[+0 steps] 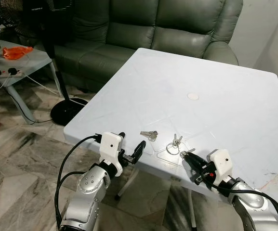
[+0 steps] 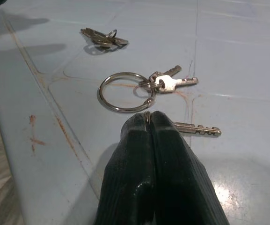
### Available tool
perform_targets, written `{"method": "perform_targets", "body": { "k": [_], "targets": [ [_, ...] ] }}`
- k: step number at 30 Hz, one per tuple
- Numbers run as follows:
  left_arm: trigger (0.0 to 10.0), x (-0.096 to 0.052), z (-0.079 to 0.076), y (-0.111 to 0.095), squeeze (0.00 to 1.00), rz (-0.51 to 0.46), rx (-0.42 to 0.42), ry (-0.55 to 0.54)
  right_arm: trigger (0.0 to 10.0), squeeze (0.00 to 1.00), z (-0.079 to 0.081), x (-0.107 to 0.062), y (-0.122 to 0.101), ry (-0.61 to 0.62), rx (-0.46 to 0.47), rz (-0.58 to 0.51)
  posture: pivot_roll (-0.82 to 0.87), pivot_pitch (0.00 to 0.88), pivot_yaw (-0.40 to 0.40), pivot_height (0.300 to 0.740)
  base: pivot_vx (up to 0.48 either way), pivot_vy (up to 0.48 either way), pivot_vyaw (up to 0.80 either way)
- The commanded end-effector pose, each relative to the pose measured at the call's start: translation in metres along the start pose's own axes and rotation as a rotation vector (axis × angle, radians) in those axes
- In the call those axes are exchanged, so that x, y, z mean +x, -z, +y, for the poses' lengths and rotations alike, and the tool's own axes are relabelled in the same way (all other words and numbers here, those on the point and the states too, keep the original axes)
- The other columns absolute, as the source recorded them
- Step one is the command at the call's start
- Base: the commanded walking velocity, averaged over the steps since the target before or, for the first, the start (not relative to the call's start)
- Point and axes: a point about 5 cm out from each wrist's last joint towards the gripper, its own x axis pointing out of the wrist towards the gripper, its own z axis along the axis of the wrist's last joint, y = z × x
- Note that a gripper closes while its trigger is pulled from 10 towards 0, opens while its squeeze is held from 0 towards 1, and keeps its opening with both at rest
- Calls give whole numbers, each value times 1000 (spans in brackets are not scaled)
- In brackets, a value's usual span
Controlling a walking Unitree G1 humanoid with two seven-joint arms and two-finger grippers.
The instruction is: Hang keys on a hook
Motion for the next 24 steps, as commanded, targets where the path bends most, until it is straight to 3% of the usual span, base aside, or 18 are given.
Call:
{"method": "perform_targets", "body": {
  "k": [1, 13, 17, 24],
  "targets": [
    [10000, 1, -1, -1, 0, 0, 0, 8, 0, 0, -5, -2, -3, 14, 5, -23, -7, 0, -32, 740, 0, 0, 0],
    [10000, 2, 2, -2, 0, -5, -7, -5, 0, 0, -7, 0, -10, 51, 61, -81, -7, 0, -31, 740, 0, 0, 0],
    [10000, 4, 8, -7, 0, -30, -23, -42, 0, 0, -15, 9, -33, 188, 194, -244, -1, 0, -34, 740, 0, 0, 0],
    [10000, 12, 25, -20, 0, -71, -32, -120, 0, 0, -26, 18, -52, 345, 208, -352, 1, 0, -35, 740, 0, 0, 0]
  ]
}}
